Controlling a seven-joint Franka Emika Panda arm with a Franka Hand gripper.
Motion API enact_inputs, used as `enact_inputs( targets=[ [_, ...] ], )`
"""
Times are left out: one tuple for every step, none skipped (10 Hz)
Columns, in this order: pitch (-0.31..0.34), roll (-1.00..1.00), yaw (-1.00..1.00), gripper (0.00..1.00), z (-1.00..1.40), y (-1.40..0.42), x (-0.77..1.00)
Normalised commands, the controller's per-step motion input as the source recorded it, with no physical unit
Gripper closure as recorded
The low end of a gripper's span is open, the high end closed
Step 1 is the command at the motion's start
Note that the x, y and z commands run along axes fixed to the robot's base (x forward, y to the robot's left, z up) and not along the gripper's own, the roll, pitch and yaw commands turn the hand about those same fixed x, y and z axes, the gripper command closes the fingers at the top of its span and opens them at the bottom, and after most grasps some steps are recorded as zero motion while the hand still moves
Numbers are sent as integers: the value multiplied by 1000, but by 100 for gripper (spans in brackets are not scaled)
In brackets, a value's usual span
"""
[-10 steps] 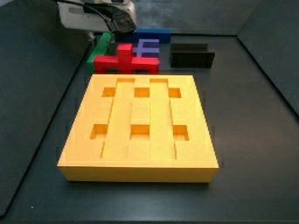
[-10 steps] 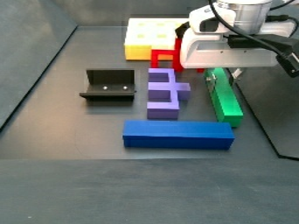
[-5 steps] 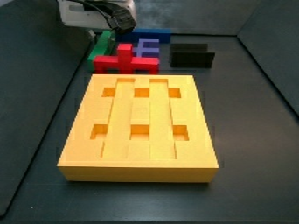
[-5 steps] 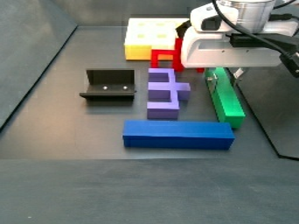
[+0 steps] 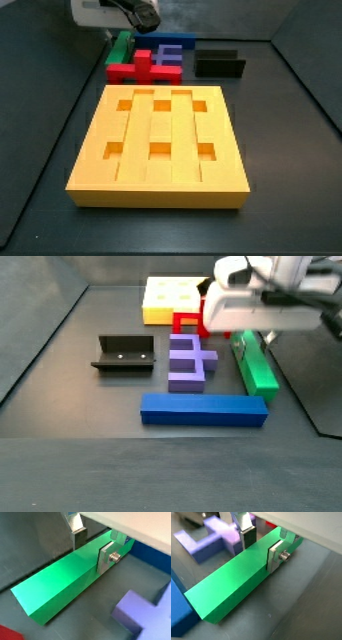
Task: Pick up the green object. Move up. Move to above the board. Insert the green object.
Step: Move up, then move to above the board.
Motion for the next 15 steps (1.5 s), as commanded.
enact_inputs(
  targets=[
    [37,8,-48,100,665,-22,-82],
    [13,45,-38,100,395,3,-75],
    [0,0,0,100,1400,0,0],
    [29,3,10,100,1400,2,5],
    [50,29,7,100,1400,4,-35],
    [27,47,10,100,1400,4,-30],
    [57,9,6,100,1400,4,29],
    [79,-3,-1,100,1400,3,44],
    [90,-3,-1,100,921,-6,20],
    [73,-7,4,100,475,-9,14],
    [110,-38,-8,100,195,-1400,665],
    [132,13,8,100,183,-1400,670],
    [164,44,22,100,176,-1400,686],
    [175,-42,-2,100,188,-1400,723],
    [171,-27,1,100,194,-1400,719]
  ],
)
